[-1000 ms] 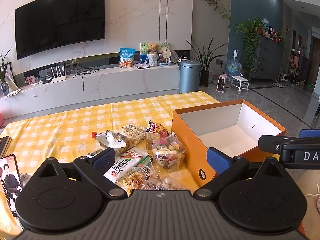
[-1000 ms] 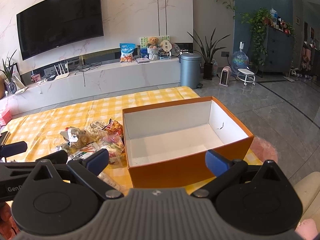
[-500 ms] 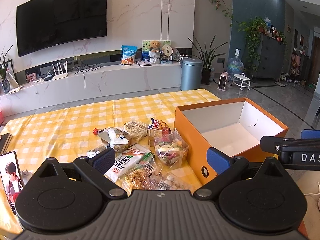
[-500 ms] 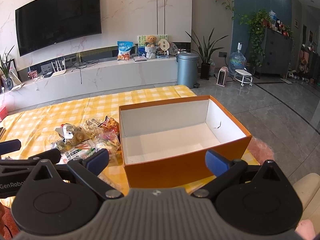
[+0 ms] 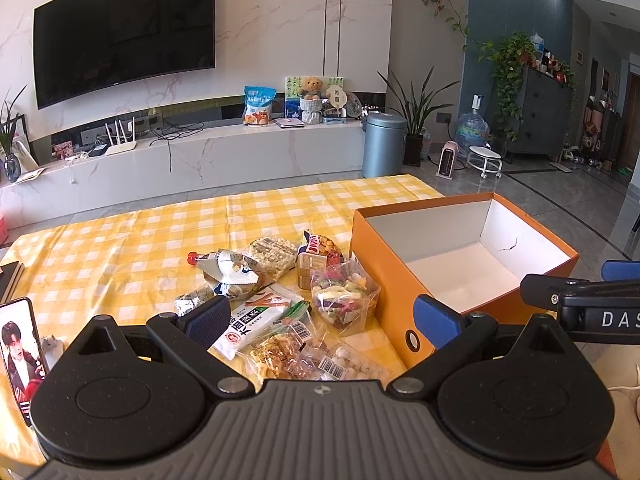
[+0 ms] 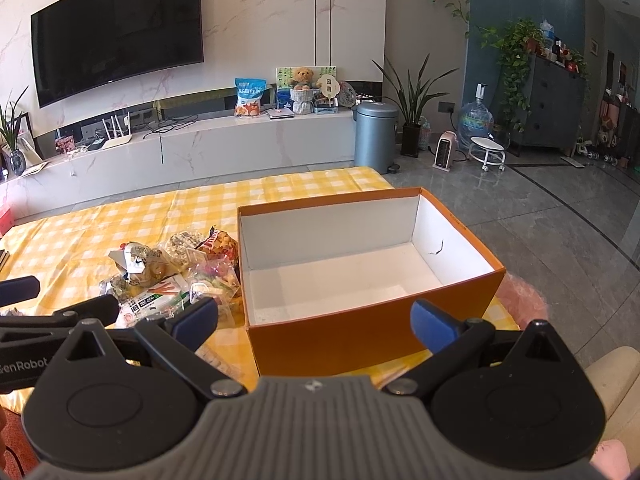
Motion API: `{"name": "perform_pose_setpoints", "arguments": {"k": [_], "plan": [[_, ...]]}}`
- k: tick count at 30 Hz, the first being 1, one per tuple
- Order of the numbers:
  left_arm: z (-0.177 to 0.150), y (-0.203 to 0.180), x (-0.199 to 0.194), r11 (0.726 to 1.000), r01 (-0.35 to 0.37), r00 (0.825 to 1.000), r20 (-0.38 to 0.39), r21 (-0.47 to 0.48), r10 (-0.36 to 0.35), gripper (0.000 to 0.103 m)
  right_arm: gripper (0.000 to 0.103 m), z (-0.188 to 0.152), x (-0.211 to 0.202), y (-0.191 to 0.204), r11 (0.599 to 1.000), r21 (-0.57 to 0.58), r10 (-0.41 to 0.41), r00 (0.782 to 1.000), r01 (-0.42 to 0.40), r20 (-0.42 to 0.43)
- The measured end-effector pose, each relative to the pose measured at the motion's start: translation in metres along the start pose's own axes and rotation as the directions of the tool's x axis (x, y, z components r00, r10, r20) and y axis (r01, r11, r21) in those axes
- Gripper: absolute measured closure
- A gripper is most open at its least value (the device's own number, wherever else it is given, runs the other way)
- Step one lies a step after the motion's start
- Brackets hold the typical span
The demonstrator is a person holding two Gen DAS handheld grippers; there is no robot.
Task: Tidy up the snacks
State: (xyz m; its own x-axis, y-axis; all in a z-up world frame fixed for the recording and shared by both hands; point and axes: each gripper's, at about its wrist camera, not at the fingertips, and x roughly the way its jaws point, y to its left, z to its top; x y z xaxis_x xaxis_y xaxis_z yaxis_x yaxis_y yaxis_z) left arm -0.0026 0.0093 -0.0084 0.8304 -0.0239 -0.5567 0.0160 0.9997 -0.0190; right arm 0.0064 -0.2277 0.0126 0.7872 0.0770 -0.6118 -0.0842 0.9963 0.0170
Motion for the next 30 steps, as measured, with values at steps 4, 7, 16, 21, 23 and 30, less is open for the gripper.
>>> {"name": "perform_pose_setpoints", "arguments": {"k": [4,7,16,21,23,30], "plan": [[0.000,0.001,0.001,1.000,0.000,1.000,-0.002,-0.003,0.000,0.000,0.003,0.000,0.001,0.000,1.000,-0.002,-0.001,1.000,0.001,-0.004],[0.000,0.001,0.001,1.000,0.000,1.000,-0.002,-0.003,0.000,0.000,0.003,-0.001,0.002,0.000,1.000,0.000,0.001,1.000,-0.001,-0.007],[-0.003,0.004,0.004,1.000,-0.002,1.000,-0.009,-0.006,0.002,0.000,0.003,-0.002,0.004,0.000,1.000,-0.005,0.003,1.000,-0.003,-0.009],[-0.008,0.009,0.008,1.000,0.001,1.000,-0.013,-0.016,-0.001,0.000,0.003,-0.008,0.005,-0.002,0.999,-0.004,0.038,0.999,-0.038,0.031],[-0.010,0.012,0.010,1.000,0.010,1.000,-0.007,-0.015,-0.010,0.000,0.003,-0.014,0.006,-0.004,0.997,-0.005,0.080,0.994,-0.080,0.076],[-0.026,0.036,0.017,0.999,0.037,0.999,-0.015,-0.018,-0.037,0.000,0.004,-0.028,0.028,0.005,0.981,-0.042,0.191,0.979,-0.188,0.068]]}}
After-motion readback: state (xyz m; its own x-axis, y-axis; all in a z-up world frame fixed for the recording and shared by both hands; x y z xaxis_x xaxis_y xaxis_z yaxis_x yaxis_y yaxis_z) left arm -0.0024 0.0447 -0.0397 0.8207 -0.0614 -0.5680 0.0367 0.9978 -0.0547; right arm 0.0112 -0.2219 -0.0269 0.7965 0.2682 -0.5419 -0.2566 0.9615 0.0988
